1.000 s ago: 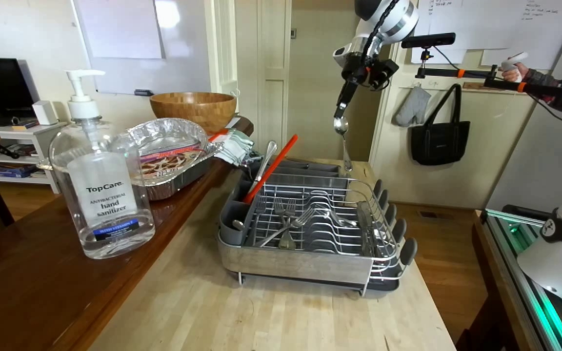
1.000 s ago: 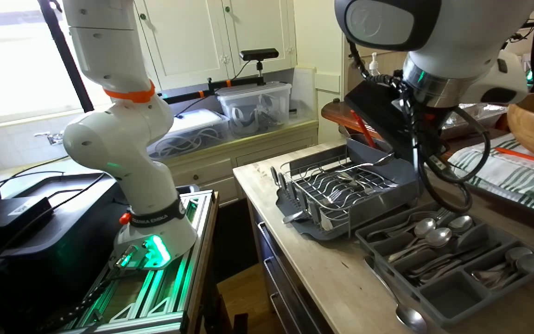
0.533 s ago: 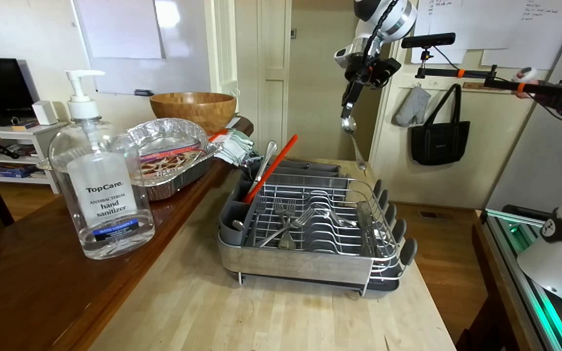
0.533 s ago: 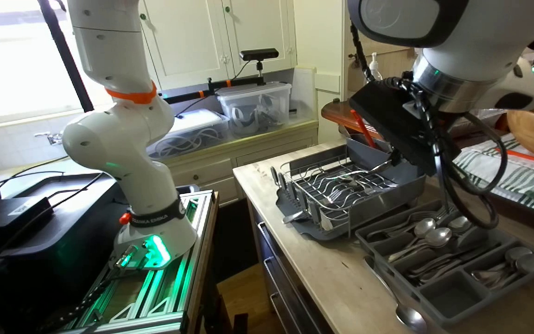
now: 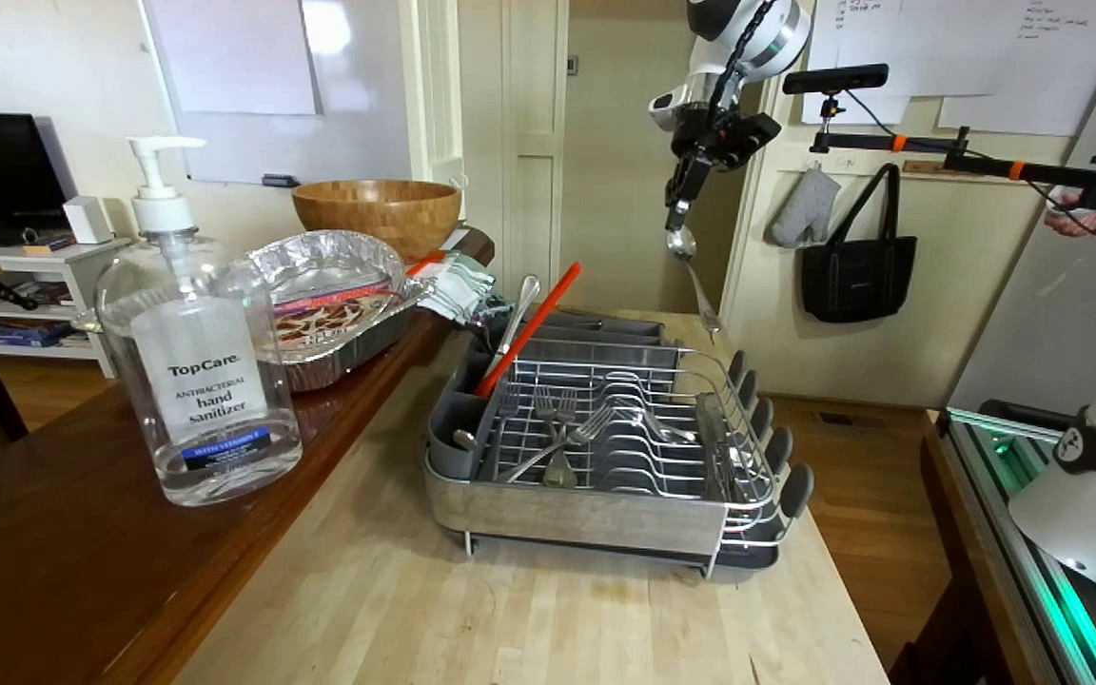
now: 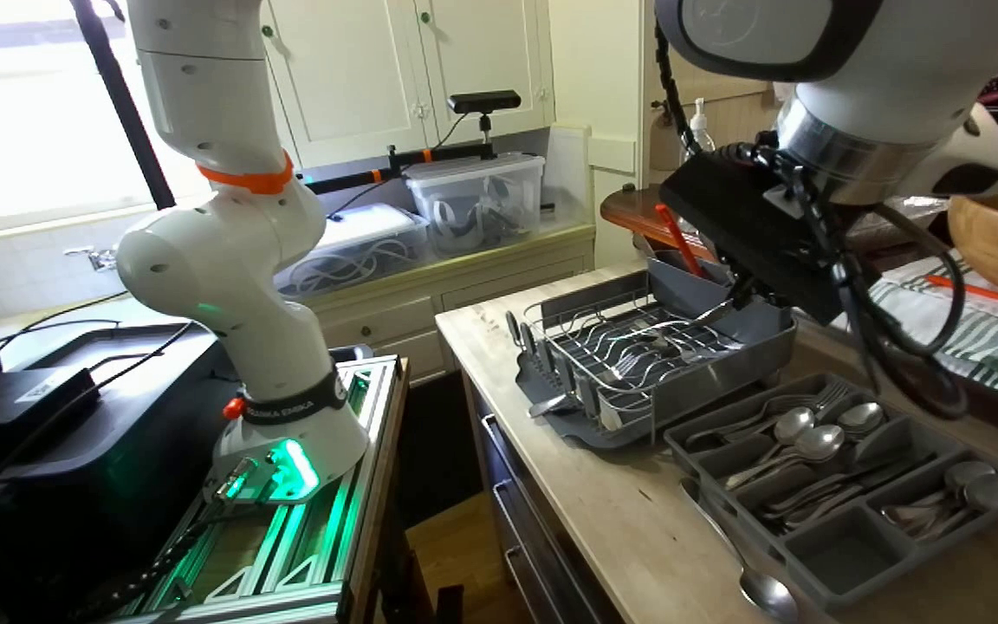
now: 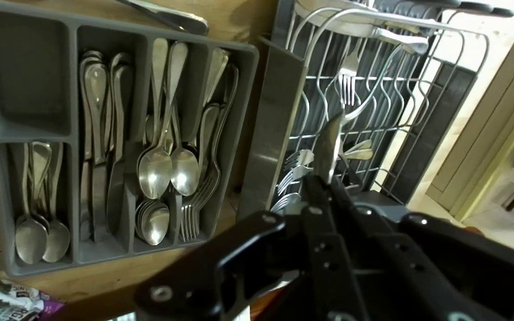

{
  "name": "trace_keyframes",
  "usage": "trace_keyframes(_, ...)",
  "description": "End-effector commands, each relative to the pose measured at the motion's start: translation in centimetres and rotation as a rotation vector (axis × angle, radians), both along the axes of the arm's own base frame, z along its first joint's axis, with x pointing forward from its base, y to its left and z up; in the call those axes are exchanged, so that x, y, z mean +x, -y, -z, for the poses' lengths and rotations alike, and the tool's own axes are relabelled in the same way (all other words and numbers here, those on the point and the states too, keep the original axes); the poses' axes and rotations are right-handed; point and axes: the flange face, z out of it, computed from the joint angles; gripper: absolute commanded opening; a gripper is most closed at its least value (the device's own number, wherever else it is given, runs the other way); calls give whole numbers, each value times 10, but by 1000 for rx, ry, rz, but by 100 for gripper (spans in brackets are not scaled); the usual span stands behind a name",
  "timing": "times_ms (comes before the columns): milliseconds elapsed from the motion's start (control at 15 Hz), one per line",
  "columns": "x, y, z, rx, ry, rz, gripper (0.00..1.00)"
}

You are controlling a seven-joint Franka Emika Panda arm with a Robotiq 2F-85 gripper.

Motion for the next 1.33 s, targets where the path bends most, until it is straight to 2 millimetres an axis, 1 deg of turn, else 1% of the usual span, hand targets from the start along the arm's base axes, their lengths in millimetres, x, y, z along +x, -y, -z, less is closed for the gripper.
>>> trace_keyframes(0, 15, 3, -30, -79, -7, -177, 1)
trace_keyframes(133, 22, -1, -43, -104, -16, -268, 1)
trace_keyframes(267, 32, -19, -54, -160, -35, -346, 1)
trace_keyframes(400, 46, -34, -63, -248, -14, -403, 1)
trace_keyframes(600, 74, -64, -67, -384, 102, -460, 1)
trace_keyframes(800, 97, -90, -63, -518, 189, -527, 1)
trace_keyframes(933, 105, -101, -54, -570, 192, -606, 1)
trace_keyframes(1067, 108, -108, -42, -604, 162, -680, 1)
trace_keyframes(1133, 111, -107, -35, -599, 151, -665, 1)
trace_keyframes(1200, 108, -109, -46, -572, 161, -632, 6)
trace_keyframes(1267, 109, -109, -41, -575, 152, -641, 6)
